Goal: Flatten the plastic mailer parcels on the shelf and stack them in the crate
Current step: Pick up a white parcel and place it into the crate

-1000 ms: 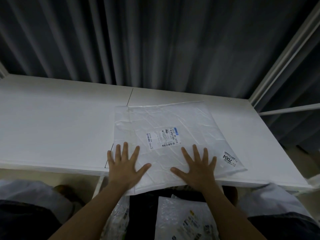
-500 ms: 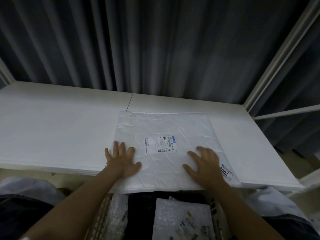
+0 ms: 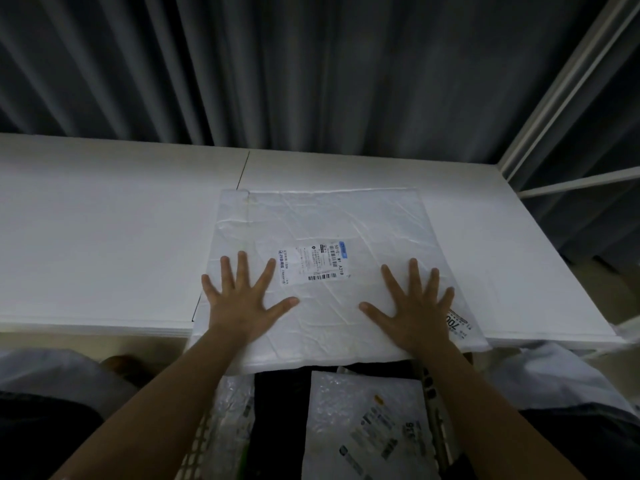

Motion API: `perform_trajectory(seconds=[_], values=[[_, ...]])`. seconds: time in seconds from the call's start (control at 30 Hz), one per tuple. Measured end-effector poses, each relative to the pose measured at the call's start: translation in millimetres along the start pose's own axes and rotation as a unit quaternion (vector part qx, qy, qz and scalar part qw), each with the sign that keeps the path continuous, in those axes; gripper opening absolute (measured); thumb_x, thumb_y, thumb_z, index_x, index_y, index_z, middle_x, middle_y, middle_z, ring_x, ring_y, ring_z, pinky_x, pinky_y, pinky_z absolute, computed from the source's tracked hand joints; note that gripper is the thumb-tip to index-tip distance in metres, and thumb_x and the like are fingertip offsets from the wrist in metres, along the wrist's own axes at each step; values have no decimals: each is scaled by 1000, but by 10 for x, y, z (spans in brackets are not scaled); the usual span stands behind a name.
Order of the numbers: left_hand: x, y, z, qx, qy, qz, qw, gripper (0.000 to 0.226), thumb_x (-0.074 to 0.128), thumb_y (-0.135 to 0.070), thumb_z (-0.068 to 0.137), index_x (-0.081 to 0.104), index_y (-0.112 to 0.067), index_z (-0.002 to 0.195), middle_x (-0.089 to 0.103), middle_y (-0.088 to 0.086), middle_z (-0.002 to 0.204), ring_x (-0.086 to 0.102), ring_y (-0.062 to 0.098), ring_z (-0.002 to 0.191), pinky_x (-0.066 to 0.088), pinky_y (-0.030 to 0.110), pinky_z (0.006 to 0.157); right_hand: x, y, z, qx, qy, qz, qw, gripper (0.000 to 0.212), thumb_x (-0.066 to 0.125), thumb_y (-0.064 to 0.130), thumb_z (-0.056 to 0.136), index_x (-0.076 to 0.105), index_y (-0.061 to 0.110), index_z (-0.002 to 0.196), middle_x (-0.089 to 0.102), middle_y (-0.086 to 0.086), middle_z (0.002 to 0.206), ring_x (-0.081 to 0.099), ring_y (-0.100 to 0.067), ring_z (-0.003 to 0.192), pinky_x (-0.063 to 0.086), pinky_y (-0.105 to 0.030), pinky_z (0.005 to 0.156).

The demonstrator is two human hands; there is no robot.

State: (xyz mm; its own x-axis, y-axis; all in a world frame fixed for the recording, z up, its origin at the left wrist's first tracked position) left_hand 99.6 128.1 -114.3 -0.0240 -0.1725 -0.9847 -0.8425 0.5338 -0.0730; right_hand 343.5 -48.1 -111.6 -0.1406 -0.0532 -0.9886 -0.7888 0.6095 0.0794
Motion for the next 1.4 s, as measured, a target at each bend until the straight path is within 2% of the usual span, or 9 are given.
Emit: perform_trajectory(seconds=[0.33, 0.4, 0.47, 0.53, 0.57, 0.63, 0.7, 0.77, 1.4], values=[[9, -19, -10, -4, 59, 2, 998, 98, 2, -94, 61, -16, -47, 146, -25, 10, 156, -26, 37, 141, -11, 67, 108, 43, -16, 4, 18, 70, -4, 997, 95, 7, 95, 61, -13, 53, 144, -18, -2, 159, -15, -38, 144, -7, -62, 113], [-30, -24, -52, 2, 74, 5, 997, 99, 9, -93, 64, -9, -45, 148, -19, 11, 158, -22, 38, 142, -9, 67, 109, -74, -2, -45, 4, 58, -26, 998, 98, 3, 95, 60, -5, 49, 147, -1, -5, 160, 4, -38, 143, 7, -57, 113], [-170, -14, -51, 7, 61, 20, 998, 95, 17, -92, 67, 9, -41, 147, 5, 11, 157, -6, 36, 145, -5, 68, 109, -314, 19, -73, -16, -16, -65, 998, 110, -13, 93, 56, 13, 41, 150, 31, -9, 146, 35, -32, 127, 28, -47, 104], [-335, 8, 14, -3, 40, 17, 999, 92, 22, -93, 67, 22, -39, 141, 19, 8, 150, 7, 32, 142, -2, 70, 108, -530, 41, -39, -23, -97, -58, 993, 116, -16, 92, 59, 31, 31, 147, 49, -11, 130, 47, -30, 113, 38, -44, 94], [-376, 12, 66, -10, 38, 11, 999, 94, 24, -93, 66, 20, -38, 142, 17, 8, 151, 5, 32, 143, -3, 70, 107, -592, 49, 13, -20, -116, -43, 992, 112, -9, 92, 64, 34, 29, 146, 48, -14, 134, 46, -34, 118, 37, -49, 97], [-369, -26, 171, -16, 48, 0, 999, 102, 28, -93, 66, -1, -40, 148, -5, 7, 158, -13, 34, 145, -7, 72, 105, -555, 95, 174, -8, -78, -38, 996, 99, 5, 91, 70, 13, 36, 151, 17, -13, 157, 17, -40, 142, 17, -62, 110], [-306, -91, 279, -11, 63, -16, 998, 112, 30, -95, 62, -22, -41, 145, -30, 6, 155, -31, 36, 139, -11, 72, 102, -404, 157, 357, 2, -22, -35, 999, 98, 10, 91, 67, -12, 42, 149, -17, -5, 159, -15, -39, 144, -3, -65, 110], [-282, -156, 409, 3, 63, -25, 998, 117, 31, -96, 57, -30, -42, 142, -40, 5, 149, -38, 37, 134, -13, 73, 101, -377, 203, 518, 8, -16, -28, 999, 100, 10, 91, 63, -20, 43, 146, -27, -4, 157, -22, -40, 142, -7, -67, 109], [-86, -208, 1060, 11, 93, -17, 995, 117, 13, -101, 43, -22, -50, 142, -36, 2, 152, -34, 39, 136, -13, 75, 100, -85, 313, 1234, -4, 13, -17, 1000, 101, 8, 96, 58, -18, 49, 144, -23, -3, 158, -17, -43, 142, -6, -71, 107]])
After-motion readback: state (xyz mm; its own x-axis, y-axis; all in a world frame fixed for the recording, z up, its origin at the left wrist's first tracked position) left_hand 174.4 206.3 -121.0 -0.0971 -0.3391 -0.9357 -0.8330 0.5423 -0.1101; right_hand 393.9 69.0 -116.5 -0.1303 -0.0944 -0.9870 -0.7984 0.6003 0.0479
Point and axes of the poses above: each hand's wrist, its own z-axis towards the middle knuckle, its own x-axis out of the palm, y = z × x, the point moved 10 cm from there along z, towards the middle knuckle
